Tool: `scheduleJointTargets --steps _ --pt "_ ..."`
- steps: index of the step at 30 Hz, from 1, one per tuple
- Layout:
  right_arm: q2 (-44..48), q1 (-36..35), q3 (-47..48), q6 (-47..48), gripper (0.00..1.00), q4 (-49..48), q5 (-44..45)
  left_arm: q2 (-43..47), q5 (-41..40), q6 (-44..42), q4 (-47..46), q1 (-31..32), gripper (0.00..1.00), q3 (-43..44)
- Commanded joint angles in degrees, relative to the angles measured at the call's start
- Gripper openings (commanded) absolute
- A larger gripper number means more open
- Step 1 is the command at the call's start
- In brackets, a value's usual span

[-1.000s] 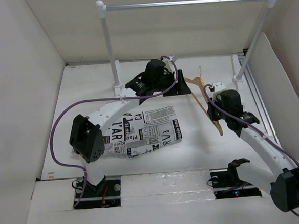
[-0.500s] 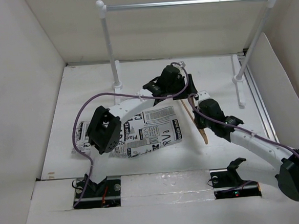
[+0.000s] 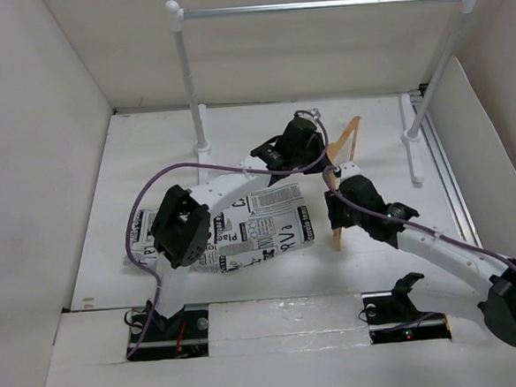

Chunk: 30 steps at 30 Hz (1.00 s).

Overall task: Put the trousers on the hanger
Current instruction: Place trousers on hanger

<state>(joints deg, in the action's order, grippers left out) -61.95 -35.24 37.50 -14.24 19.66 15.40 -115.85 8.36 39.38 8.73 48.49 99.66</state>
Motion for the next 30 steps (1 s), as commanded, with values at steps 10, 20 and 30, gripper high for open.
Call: scheduleJointTargets --steps 10,20,30 --pt "9.2 8.7 4.9 6.1 0.73 6.6 -21.6 11.0 0.2 0.8 -7.9 -1.5 0.00 -15.4" --pt "-5.9 13.6 0.5 2.4 0.00 -16.6 -40.1 19.4 2.2 10.6 -20.4 -2.5 0.00 -35.6" --pt "-25.6 8.6 2.8 -4.1 0.44 -30.7 -38.8 22.1 -4.5 10.0 -20.6 -3.1 0.00 -42.1"
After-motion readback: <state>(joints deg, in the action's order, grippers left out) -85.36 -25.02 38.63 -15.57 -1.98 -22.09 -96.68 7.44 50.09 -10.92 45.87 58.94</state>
